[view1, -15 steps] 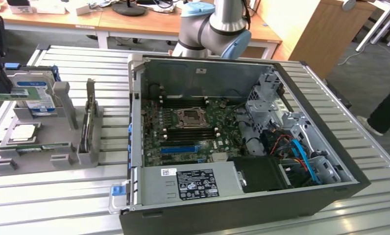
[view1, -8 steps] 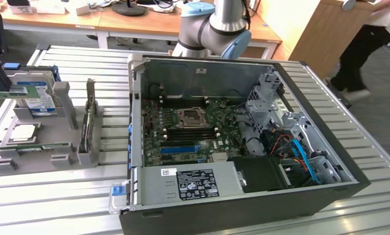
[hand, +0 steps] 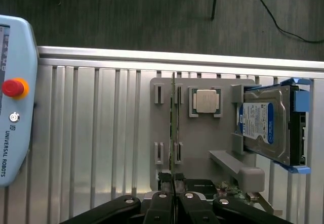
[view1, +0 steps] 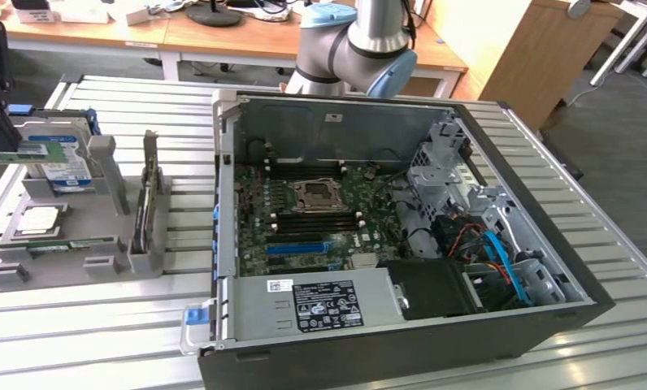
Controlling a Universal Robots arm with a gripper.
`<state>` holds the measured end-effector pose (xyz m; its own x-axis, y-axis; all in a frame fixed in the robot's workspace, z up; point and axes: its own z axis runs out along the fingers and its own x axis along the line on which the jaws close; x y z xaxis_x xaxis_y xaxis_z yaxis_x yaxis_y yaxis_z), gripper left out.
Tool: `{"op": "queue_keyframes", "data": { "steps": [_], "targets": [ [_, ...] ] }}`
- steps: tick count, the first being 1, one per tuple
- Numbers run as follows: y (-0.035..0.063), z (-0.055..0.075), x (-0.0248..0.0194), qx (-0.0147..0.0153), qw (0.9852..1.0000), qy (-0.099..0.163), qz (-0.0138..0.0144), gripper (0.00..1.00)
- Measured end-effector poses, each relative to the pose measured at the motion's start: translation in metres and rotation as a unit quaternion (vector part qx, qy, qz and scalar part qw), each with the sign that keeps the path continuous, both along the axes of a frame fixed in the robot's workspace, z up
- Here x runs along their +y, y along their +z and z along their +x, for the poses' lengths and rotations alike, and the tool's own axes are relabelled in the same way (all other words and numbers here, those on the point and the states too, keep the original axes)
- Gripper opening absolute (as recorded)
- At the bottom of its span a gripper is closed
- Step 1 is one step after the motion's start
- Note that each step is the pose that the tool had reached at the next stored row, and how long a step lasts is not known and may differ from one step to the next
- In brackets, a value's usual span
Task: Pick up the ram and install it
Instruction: 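Pick up the ram and move it above insertion slot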
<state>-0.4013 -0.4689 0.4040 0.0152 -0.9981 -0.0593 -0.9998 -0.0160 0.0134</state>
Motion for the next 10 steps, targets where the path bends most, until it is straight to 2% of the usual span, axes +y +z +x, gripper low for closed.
{"op": "queue_keyframes", "data": {
  "steps": [3,10],
  "targets": [
    [-0.0001,0.023,0.0,-0.0001,1.0,0.0,0.0,0.12],
    [0.0,0.036,0.0,0.0,1.0,0.0,0.0,0.12]
  ]
}}
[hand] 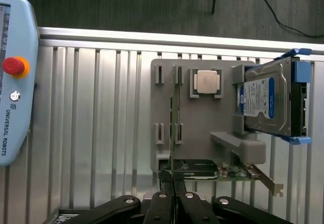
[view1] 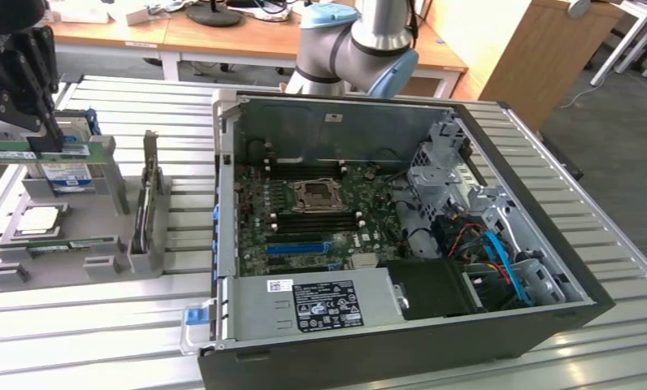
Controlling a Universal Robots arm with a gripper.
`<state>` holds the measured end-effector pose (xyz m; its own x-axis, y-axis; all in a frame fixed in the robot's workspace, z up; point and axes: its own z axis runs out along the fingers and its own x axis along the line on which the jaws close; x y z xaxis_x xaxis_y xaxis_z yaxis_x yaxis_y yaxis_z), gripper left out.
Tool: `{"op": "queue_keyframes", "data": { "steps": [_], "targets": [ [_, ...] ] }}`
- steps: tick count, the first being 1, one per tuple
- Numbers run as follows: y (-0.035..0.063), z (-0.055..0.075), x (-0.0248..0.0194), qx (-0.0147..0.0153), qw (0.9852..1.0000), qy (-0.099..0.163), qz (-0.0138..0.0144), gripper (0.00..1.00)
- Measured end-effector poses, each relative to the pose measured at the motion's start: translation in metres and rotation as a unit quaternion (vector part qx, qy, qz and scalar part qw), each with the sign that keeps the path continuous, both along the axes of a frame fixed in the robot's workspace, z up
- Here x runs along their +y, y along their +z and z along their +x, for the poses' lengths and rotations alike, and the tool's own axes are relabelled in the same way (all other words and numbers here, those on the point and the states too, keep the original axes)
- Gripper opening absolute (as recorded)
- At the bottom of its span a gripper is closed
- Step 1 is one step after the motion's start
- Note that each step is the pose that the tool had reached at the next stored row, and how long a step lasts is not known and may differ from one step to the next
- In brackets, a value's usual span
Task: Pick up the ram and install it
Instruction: 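Pick up the ram and move it above insertion slot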
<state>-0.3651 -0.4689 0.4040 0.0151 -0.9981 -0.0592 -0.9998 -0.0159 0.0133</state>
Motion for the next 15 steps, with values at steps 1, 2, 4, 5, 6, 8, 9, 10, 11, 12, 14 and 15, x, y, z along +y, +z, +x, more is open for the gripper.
{"op": "queue_keyframes", "data": {
  "steps": [1,2,4,5,6,8,9,10,11,12,14,15],
  "targets": [
    [0.0,0.002,0.0,0.0,1.0,0.0,0.0,0.12],
    [-0.0001,0.004,0.0,-0.0001,1.0,0.0,0.0,0.12],
    [-0.0001,0.007,0.0,0.0,1.0,0.0,0.0,0.12],
    [0.0,0.009,0.0,0.0,1.0,0.0,0.0,0.12],
    [0.0,0.011,0.0,-0.0001,1.0,0.0,0.0,0.12],
    [0.0,0.014,0.0,-0.0001,1.0,0.0,0.0,0.12],
    [0.0,0.016,0.0,0.0,1.0,0.0,0.0,0.12],
    [0.0,0.018,0.0,0.0,1.0,0.0,0.0,0.12],
    [0.0,0.02,0.0,0.0,1.0,0.0,0.0,0.12],
    [0.0,0.022,0.0,0.0,1.0,0.0,0.0,0.12],
    [-0.0001,0.026,0.0,-0.0001,1.0,0.0,0.0,0.12],
    [0.0,0.028,0.0,0.0,1.0,0.0,0.0,0.12]
  ]
}}
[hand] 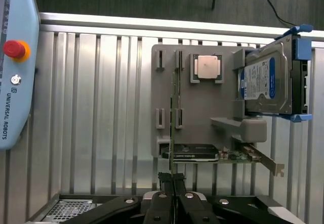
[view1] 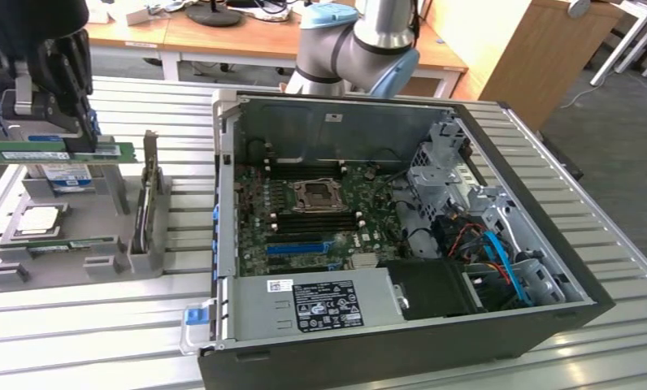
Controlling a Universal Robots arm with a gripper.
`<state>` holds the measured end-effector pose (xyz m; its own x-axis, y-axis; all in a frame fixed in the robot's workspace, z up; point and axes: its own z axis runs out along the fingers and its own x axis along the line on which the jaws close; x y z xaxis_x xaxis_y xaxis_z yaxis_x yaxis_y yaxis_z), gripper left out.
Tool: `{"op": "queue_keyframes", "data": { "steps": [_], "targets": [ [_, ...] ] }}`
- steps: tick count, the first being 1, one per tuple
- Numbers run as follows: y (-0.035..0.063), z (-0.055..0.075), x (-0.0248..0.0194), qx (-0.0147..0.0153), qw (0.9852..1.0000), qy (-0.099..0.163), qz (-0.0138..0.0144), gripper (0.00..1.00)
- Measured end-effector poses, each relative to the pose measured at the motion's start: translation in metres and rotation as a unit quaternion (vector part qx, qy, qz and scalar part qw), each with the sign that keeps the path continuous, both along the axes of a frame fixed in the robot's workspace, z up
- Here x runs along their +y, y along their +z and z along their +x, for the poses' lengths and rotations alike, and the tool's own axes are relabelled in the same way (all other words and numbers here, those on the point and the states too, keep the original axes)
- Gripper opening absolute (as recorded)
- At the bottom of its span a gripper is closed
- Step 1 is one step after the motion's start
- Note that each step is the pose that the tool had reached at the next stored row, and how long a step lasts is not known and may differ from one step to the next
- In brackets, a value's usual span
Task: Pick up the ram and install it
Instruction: 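Pick up the ram and move it above insertion slot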
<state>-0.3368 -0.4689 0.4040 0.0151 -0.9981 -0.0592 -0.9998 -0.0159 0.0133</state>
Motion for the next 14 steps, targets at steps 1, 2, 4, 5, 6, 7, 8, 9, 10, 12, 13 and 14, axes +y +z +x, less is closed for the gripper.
{"op": "queue_keyframes", "data": {
  "steps": [1,2,4,5,6,7,8,9,10,12,13,14],
  "targets": [
    [0.0,0.002,0.0,0.0,1.0,0.0,0.0,0.12],
    [0.0,0.004,0.0,0.0,1.0,0.0,0.0,0.12],
    [0.0,0.008,0.0,0.0,1.0,0.0,0.0,0.12],
    [0.0,0.01,0.0,0.0,1.0,0.0,0.0,0.12],
    [0.0,0.012,0.0,0.0,1.0,0.0,0.0,0.12],
    [0.0,0.015,0.0,0.0,1.0,0.0,0.0,0.12],
    [-0.0001,0.017,0.0,0.0,1.0,0.0,0.0,0.12],
    [0.0,0.019,0.0,0.0,1.0,0.0,0.0,0.12],
    [0.0,0.021,0.0,0.0,1.0,0.0,0.0,0.12],
    [0.0,0.025,0.0,0.0,1.0,0.0,0.0,0.12],
    [0.0,0.027,0.0,0.0,1.0,0.0,0.0,0.12],
    [0.0,0.03,0.0,0.0,1.0,0.0,0.0,0.12]
  ]
}}
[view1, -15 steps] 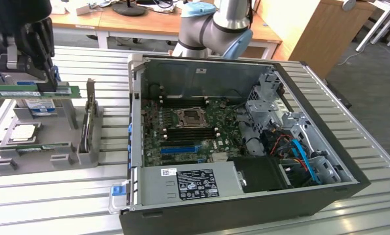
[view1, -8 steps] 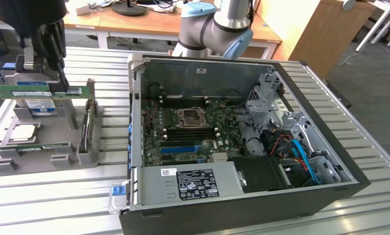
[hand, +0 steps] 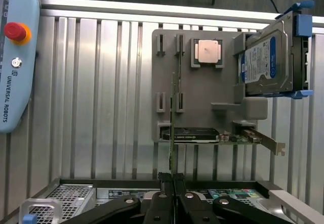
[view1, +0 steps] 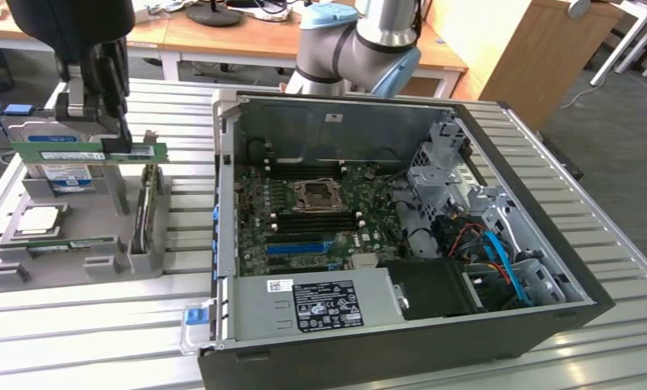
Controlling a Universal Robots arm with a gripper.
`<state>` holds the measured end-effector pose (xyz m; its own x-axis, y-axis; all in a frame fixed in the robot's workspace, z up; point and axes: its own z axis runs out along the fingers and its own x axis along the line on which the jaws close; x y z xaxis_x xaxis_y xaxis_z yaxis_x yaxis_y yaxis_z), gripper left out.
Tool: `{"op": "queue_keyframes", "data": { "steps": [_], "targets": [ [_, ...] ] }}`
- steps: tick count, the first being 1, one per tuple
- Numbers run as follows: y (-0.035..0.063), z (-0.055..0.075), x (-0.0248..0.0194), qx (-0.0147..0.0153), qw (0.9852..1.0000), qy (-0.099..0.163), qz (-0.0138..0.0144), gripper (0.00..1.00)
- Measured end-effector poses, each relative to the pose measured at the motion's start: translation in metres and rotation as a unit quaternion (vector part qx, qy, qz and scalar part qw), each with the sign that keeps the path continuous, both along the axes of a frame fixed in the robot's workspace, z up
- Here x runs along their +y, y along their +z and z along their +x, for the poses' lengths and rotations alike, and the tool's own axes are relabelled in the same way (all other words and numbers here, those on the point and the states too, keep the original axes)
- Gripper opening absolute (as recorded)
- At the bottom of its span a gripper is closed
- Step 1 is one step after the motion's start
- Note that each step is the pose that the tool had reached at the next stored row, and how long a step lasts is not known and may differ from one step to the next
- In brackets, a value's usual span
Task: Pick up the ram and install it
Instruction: 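Pick up the ram and move it above insertion slot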
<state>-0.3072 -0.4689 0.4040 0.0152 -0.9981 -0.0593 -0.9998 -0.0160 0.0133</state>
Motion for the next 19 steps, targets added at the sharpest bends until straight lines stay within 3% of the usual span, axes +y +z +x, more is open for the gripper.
{"op": "queue_keyframes", "data": {
  "steps": [19],
  "targets": [
    [0.0,0.042,0.0,0.0,1.0,0.0,0.0,0.12]
  ]
}}
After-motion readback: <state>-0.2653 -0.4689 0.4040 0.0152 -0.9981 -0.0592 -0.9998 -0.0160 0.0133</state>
